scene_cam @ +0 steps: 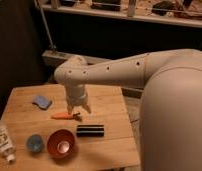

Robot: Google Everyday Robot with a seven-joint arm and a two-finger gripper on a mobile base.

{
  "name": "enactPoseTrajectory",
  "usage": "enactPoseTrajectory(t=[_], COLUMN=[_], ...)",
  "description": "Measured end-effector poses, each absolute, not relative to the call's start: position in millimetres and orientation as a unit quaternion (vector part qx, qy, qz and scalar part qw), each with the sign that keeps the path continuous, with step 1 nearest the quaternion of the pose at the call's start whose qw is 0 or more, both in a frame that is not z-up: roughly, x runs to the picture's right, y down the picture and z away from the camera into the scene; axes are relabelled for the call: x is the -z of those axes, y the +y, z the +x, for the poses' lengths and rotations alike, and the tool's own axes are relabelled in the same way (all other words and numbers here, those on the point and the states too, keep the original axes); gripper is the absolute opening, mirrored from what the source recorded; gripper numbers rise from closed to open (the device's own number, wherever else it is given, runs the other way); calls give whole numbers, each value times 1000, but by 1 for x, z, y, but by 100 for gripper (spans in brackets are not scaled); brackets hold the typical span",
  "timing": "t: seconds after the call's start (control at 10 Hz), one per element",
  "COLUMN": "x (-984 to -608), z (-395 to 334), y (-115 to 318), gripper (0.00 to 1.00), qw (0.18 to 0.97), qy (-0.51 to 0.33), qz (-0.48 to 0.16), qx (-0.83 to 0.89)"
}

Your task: Place the bottle in the ceramic bowl

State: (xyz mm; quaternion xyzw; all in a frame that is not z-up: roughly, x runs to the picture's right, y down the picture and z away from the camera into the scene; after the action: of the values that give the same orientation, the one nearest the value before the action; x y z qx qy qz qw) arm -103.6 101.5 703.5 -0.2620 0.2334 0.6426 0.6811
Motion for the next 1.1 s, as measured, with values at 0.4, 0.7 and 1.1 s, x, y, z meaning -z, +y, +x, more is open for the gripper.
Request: enactPoseTrajectory(t=[0.4,0.7,1.1], x=[-703,-704,-685], z=[-104,-104,-197], y=[102,101,91], gripper=[65,65,65], qw=[681,681,773], qy=[233,233,155], qz=[-262,-262,-249], qx=[-643,-642,-562])
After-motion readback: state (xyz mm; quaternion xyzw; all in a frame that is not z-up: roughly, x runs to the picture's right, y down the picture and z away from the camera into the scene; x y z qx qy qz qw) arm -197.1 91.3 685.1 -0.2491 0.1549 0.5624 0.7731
